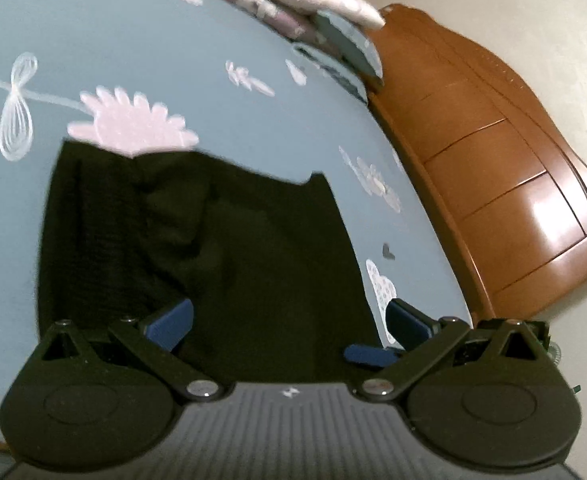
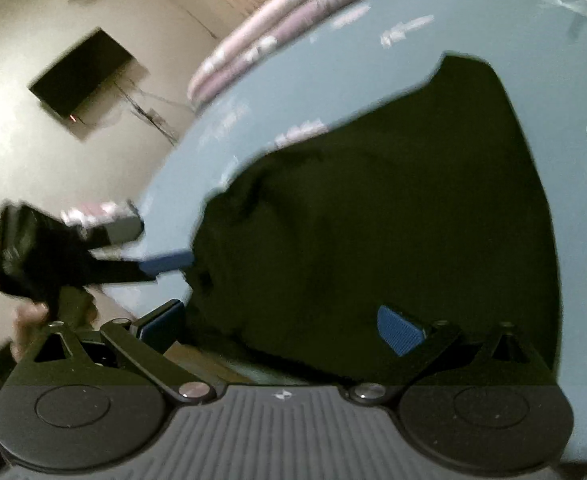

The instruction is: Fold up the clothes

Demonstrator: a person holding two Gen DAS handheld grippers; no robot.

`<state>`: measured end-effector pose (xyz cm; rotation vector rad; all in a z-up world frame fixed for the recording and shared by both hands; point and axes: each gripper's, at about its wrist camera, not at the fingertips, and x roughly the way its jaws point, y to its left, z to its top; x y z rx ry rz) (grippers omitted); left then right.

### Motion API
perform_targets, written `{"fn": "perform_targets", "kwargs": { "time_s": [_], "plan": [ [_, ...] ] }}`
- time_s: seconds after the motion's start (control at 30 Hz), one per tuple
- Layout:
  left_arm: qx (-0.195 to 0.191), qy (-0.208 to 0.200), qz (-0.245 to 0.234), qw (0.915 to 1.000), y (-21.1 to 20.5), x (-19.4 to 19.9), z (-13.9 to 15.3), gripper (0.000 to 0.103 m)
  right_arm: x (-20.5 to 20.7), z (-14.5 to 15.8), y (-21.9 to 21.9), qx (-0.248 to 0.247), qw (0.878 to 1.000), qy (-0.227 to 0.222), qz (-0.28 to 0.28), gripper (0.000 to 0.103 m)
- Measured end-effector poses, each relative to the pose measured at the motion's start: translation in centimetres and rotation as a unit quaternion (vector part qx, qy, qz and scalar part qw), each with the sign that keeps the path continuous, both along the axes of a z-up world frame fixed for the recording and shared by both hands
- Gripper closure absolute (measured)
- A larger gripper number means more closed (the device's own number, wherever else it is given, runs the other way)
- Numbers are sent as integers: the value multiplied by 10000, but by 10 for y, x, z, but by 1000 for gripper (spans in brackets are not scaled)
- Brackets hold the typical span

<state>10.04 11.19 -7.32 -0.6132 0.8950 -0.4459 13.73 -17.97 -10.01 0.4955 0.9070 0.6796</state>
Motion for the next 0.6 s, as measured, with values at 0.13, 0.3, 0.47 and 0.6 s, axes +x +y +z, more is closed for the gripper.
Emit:
{"fn": "perform_targets", "kwargs": {
  "time_s": [0.13, 0.3, 0.47, 0.6],
  "plan": [
    [49, 303, -47, 9995, -3, -8, -17, 1, -12, 4, -4, -198, 9996, -202, -22, 0],
    [171, -83, 77, 9998, 10, -23, 9, 1, -22, 16, -25, -277, 9983, -339, -372, 0],
    [263, -352, 468, 9979, 33, -13, 30, 1, -22, 13, -52, -280, 9956, -317, -838, 0],
    [235, -439, 510, 9975, 34, 6, 31, 1, -23, 4, -57, -337, 9950, -223, -919, 0]
  ]
}}
